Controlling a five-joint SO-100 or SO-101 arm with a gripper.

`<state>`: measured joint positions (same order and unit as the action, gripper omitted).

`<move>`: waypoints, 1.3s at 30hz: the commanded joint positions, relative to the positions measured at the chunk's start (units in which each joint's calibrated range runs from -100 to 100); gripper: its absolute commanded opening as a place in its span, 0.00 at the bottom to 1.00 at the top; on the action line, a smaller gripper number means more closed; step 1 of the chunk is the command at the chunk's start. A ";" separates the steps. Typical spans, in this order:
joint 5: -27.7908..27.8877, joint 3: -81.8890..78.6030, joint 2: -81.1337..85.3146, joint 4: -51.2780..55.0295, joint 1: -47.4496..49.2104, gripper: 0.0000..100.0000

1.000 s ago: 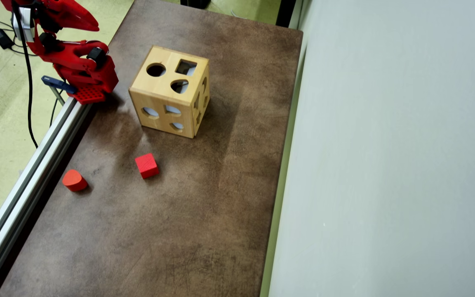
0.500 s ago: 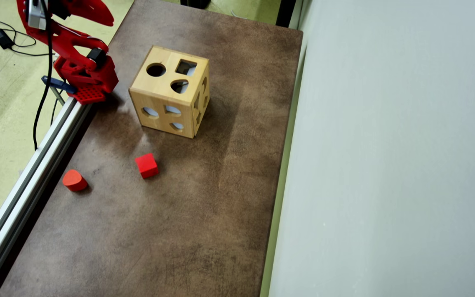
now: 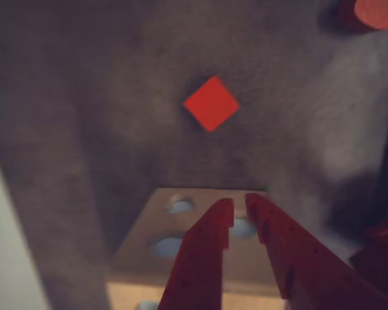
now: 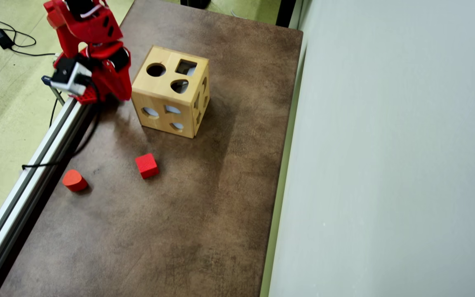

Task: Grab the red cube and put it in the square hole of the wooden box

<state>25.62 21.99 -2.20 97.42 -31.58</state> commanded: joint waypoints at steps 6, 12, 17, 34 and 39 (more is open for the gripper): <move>12.41 2.43 -21.02 -7.07 -1.03 0.05; 13.24 1.36 -24.25 -19.37 -0.96 0.05; 13.33 1.45 -28.84 -20.74 -0.88 0.05; 13.58 1.27 -32.23 -19.85 3.28 0.05; 17.19 1.27 -31.81 -19.69 2.68 0.05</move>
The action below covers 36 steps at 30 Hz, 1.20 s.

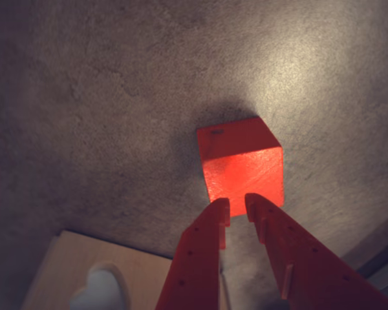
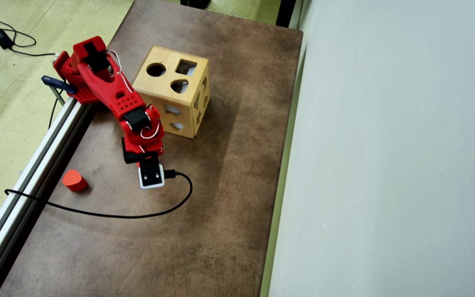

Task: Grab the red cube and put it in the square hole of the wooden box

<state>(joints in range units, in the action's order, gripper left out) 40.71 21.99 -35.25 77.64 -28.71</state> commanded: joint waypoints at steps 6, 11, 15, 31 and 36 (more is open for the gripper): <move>2.59 1.27 1.58 0.16 -1.23 0.05; 4.84 1.27 0.90 1.45 -1.75 0.05; 5.91 1.27 0.73 1.45 -1.75 0.05; 5.91 1.27 -1.39 1.85 -1.45 0.11; 5.91 1.45 -1.39 3.62 -1.90 0.29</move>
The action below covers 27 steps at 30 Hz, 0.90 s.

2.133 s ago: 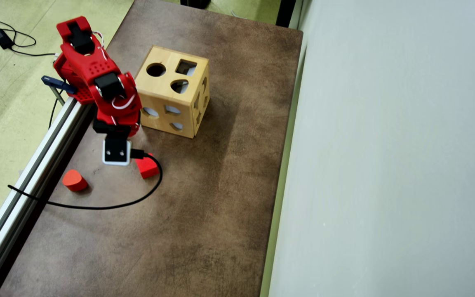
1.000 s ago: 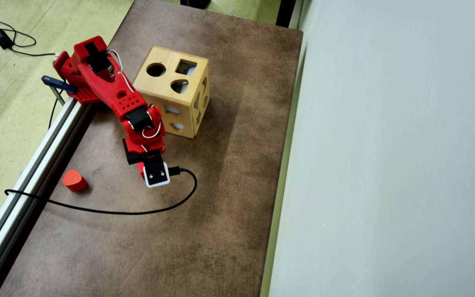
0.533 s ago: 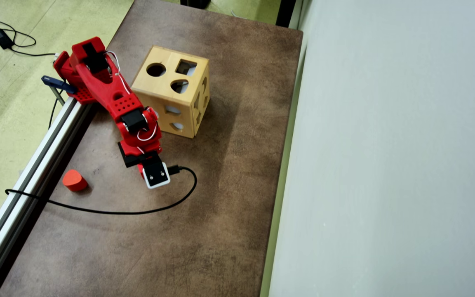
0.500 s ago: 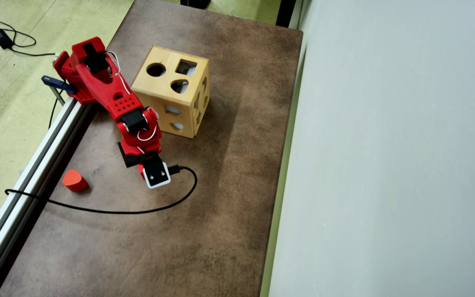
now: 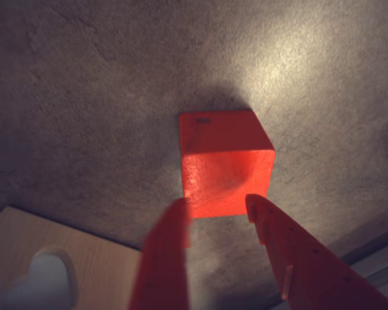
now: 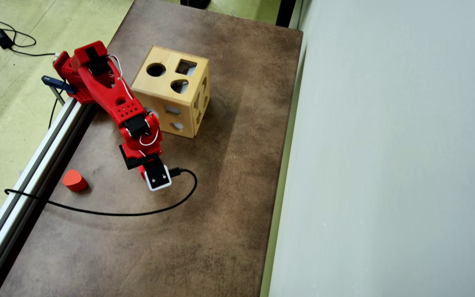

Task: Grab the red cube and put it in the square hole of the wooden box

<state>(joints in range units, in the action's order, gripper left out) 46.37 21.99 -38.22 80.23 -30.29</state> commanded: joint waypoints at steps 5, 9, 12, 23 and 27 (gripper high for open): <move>0.24 1.27 1.32 1.12 -2.10 0.40; 0.24 1.36 1.57 1.20 -4.85 0.41; 0.29 1.36 1.57 1.20 -5.52 0.41; 0.34 1.98 -1.06 0.15 -4.85 0.41; 0.34 2.25 -4.28 0.15 -4.85 0.41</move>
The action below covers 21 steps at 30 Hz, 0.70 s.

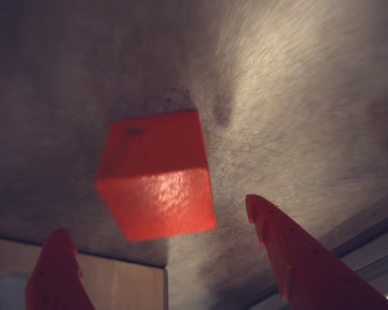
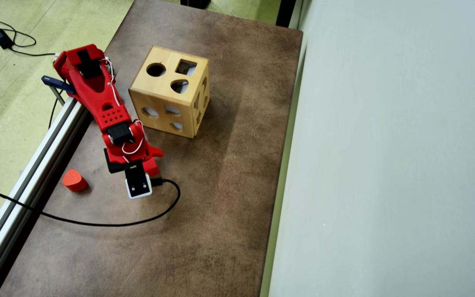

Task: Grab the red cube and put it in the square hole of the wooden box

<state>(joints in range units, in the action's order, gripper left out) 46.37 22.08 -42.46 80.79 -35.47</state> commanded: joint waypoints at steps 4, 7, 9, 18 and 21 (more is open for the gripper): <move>0.34 2.16 -0.30 -0.57 0.62 0.41; 0.29 2.16 -0.39 -1.14 1.66 0.41; 0.24 1.98 -0.81 -2.66 2.26 0.41; 0.29 2.16 -3.27 -4.43 2.78 0.41; 0.29 2.16 -3.36 -4.43 2.78 0.41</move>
<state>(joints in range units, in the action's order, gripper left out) 46.37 22.08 -46.44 77.00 -33.17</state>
